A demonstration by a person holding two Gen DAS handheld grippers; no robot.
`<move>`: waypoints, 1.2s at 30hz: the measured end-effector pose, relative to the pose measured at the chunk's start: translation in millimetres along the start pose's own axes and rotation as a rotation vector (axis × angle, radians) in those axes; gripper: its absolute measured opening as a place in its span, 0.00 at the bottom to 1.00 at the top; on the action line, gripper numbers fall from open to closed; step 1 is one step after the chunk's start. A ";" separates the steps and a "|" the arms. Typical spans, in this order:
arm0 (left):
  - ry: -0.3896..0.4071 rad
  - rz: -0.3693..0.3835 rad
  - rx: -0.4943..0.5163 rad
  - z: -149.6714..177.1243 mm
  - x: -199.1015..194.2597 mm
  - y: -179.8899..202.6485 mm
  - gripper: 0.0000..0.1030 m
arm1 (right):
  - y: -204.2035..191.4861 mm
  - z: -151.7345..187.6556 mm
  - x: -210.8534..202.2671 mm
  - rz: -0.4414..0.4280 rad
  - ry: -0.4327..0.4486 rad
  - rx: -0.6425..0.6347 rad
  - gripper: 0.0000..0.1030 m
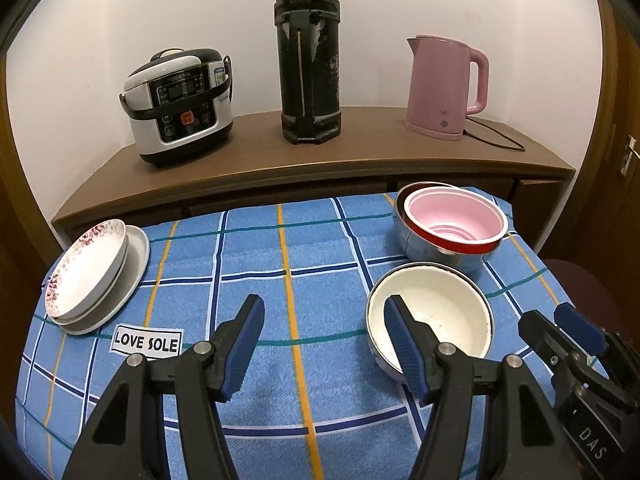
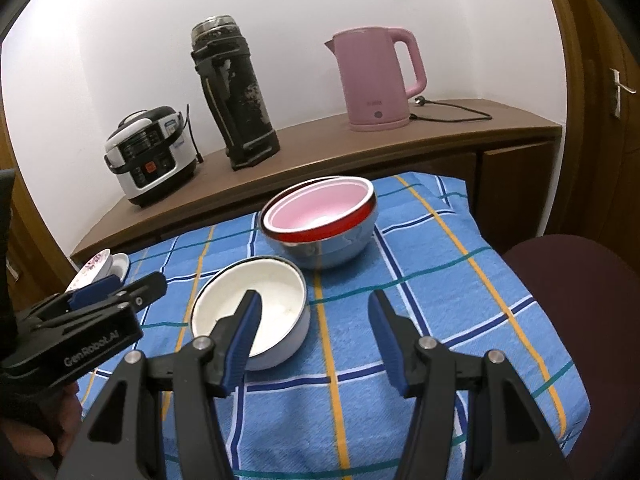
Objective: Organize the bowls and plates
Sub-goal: 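Lower both grippers onto the white enamel bowl rim and close them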
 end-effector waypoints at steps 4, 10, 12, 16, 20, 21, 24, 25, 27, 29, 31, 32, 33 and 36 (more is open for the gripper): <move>-0.012 0.004 -0.005 1.5 4.8 -2.5 0.63 | -2.3 0.7 2.4 -0.002 0.000 -0.007 0.52; -0.027 0.002 -0.015 2.8 14.1 -7.9 0.63 | 2.9 2.0 11.5 -0.010 -0.019 0.009 0.38; -0.033 0.011 -0.020 1.9 17.2 -8.0 0.63 | 2.9 2.9 15.6 -0.010 -0.024 0.006 0.38; -0.050 0.021 -0.017 0.5 25.0 -2.3 0.63 | 3.8 2.5 22.1 -0.016 -0.028 0.015 0.38; -0.061 0.022 -0.001 -0.7 32.9 3.4 0.63 | 6.4 1.3 32.0 -0.012 -0.045 0.027 0.40; -0.063 0.022 0.000 -0.8 34.2 4.1 0.63 | 7.4 1.6 34.9 -0.016 -0.055 0.035 0.40; -0.069 0.022 0.007 -2.4 40.0 6.6 0.63 | 8.1 2.6 40.1 -0.031 -0.065 0.047 0.40; -0.068 0.021 0.010 -3.1 41.4 7.7 0.63 | 7.2 2.5 41.5 -0.031 -0.067 0.043 0.40; -0.063 0.016 0.017 -4.5 43.4 9.5 0.63 | 4.3 1.5 43.8 -0.032 -0.068 0.035 0.40; -0.062 0.010 0.025 -5.7 46.0 11.6 0.63 | 1.5 0.3 47.5 -0.035 -0.076 0.025 0.39; -0.065 0.009 0.027 -6.3 48.6 12.6 0.63 | 0.4 0.6 51.2 -0.047 -0.087 0.025 0.35; -0.066 0.009 0.025 -6.7 50.2 12.7 0.63 | -0.2 1.0 53.9 -0.056 -0.095 0.027 0.33; -0.067 0.007 0.023 -7.1 51.4 12.5 0.63 | -0.5 1.1 56.2 -0.054 -0.099 0.027 0.32; -0.066 0.000 0.022 -8.2 55.5 12.1 0.62 | -0.9 1.8 61.5 -0.059 -0.111 0.030 0.30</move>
Point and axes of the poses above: each gripper's, at about its wrist camera, not at the fingertips, and x roughly the way its jaws point, y to its right, z to its underside, the point moved 4 cm from there along x, roughly the way its jaws point, and after that the axes turned 6 degrees about -y, right-handed, at the moved point
